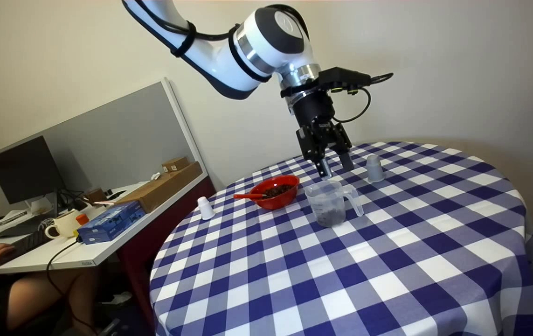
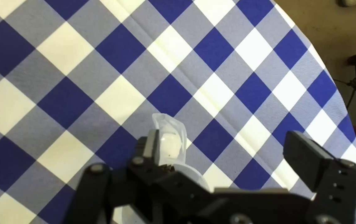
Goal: Use the spoon to place some of the contents in the red bowl into the jug, pour the contents in the jug into the red bowl
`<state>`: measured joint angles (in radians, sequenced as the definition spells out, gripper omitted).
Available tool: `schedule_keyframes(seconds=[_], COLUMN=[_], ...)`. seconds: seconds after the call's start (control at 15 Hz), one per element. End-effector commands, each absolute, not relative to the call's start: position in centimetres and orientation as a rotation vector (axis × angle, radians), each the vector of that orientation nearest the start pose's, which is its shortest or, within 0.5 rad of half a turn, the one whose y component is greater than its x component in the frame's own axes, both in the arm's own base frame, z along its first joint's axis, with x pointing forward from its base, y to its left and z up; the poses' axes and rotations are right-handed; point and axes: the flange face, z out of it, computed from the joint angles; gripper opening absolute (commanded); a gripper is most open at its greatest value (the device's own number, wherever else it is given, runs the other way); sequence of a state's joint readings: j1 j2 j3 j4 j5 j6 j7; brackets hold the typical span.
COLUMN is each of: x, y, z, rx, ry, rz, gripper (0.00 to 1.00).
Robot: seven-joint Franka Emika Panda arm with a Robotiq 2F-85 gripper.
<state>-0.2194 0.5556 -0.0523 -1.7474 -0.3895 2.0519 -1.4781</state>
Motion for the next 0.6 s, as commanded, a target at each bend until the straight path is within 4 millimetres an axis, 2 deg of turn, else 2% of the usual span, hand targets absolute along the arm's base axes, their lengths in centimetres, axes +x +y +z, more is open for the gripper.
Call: schedule_keyframes(seconds=[0.0, 0.53], x=[61.0, 62.0], y=[-18.7, -17.7], z=[24.2, 22.3], rx=[-2.332, -2.315], ry=[-2.094, -2.123], rz=[0.666, 0.653], gripper=[1.0, 1.0])
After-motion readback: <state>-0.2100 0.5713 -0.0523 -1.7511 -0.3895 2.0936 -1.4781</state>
